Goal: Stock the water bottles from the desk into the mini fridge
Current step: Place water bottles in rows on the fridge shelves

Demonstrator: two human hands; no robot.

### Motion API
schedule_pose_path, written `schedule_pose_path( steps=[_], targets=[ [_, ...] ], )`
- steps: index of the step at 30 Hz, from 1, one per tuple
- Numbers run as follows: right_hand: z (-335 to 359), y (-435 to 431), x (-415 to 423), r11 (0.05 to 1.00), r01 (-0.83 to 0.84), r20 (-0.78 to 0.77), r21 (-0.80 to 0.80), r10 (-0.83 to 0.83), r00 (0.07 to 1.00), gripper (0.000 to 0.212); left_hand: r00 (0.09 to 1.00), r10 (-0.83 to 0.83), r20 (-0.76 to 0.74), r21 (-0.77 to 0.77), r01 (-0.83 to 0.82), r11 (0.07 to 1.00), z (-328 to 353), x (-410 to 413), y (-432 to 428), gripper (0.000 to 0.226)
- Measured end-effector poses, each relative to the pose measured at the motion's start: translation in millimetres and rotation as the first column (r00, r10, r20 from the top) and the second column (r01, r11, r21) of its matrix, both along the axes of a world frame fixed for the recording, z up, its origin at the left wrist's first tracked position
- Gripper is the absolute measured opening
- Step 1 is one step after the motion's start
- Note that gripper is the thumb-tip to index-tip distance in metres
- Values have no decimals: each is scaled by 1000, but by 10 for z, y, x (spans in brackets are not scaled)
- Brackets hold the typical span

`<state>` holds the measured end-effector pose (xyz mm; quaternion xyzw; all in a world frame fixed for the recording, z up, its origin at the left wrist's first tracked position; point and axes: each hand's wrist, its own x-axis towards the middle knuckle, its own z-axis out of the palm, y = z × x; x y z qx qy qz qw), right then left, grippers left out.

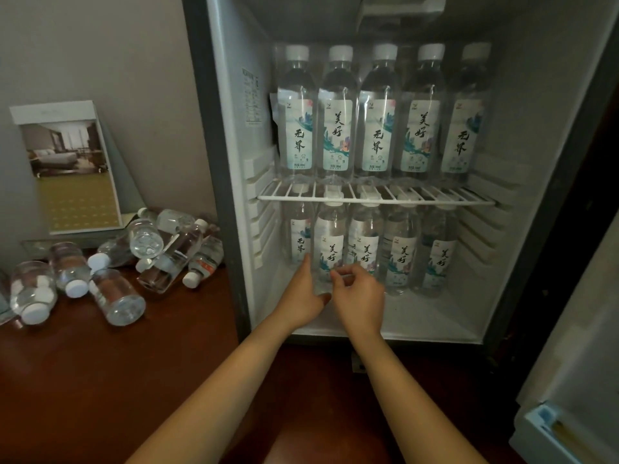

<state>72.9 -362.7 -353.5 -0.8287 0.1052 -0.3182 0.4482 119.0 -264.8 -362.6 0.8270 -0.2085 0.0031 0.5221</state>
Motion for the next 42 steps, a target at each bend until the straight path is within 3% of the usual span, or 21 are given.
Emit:
schedule_pose_path(
  steps=[3,9,13,19,22,26,30,35,42],
  targets=[
    [30,108,-91,999,-47,45,20,46,998,16,995,100,9,38,-100,994,-53,-173,140,75],
    [102,437,-200,984,-167,52,55,164,985,24,999,31,-40,-2,-31,1000,7,-523,629,30],
    [151,716,-199,954,-287,85,88,280,956,26,996,32,-88,68,-26,997,72,-723,1122,25],
    [189,1335,-188,881,-468,143,68,456,878,27,958,263,-112,149,-246,958,87,-784,1941,25],
    [121,1634,-85,849,-525,80,-52,528,846,26,915,385,-119,162,-365,917,25,-752,2274,23],
    [-27,2048,224,781,-591,-172,-203,565,807,16,855,502,-134,171,-479,861,-83,-696,2611,26],
    [-177,2486,598,716,-670,-354,-195,586,729,34,773,605,-194,112,-595,796,-185,-604,2885,25],
    [-253,3032,900,688,-706,-402,-169,606,687,47,710,657,-255,47,-670,741,-228,-458,3143,27],
    [-328,3214,991,758,-616,-407,-216,503,762,53,669,684,-290,34,-707,706,-299,-365,3358,26]
  ],
)
